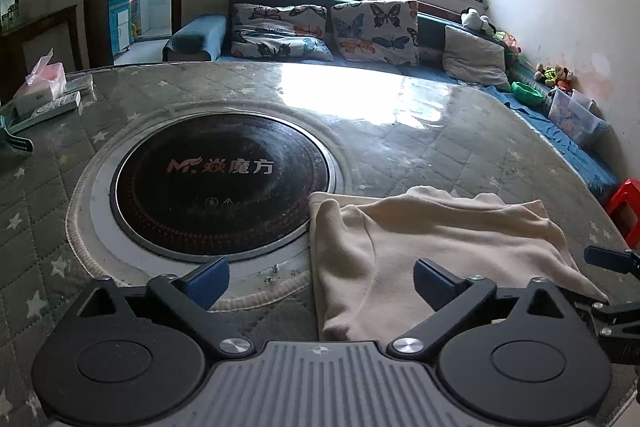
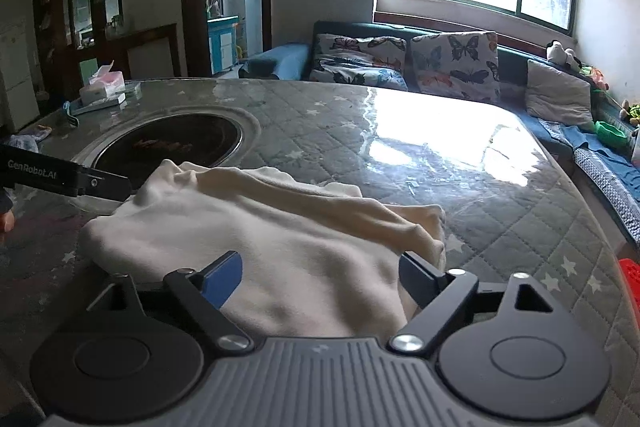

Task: Fold clothes

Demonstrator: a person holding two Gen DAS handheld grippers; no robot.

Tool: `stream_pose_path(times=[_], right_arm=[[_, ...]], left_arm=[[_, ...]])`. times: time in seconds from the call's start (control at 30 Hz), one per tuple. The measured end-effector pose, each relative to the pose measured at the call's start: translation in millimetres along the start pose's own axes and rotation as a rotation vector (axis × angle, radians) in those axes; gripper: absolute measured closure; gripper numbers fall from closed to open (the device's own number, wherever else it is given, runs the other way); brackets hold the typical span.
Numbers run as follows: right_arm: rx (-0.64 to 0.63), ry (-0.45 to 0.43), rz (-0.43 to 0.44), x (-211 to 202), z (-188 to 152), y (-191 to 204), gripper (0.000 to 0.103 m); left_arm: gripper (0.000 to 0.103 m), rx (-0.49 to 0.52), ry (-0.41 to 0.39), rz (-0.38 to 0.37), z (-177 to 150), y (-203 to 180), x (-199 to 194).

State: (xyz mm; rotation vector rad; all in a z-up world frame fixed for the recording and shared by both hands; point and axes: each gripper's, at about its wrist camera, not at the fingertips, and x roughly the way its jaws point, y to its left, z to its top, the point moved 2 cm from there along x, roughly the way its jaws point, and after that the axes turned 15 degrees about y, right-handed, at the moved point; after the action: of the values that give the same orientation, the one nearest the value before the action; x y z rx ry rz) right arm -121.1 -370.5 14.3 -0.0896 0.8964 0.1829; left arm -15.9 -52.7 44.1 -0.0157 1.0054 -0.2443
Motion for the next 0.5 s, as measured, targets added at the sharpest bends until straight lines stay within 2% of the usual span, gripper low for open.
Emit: stream_pose_path(times=[0.17,0.5], right_arm=[[0.007,-0.013,-0.003,-6.1,-6.7,4.9,0.009],[0.018,-0.026,0.008,-16.4,-17.4,13.9,0.008]], left_arm=[[0.0,-0.006,0.003,0.004,-5.4,-0.1,-3.3],[0.0,-0.022,0.004,0.017,-16.7,1.2,-10.6]])
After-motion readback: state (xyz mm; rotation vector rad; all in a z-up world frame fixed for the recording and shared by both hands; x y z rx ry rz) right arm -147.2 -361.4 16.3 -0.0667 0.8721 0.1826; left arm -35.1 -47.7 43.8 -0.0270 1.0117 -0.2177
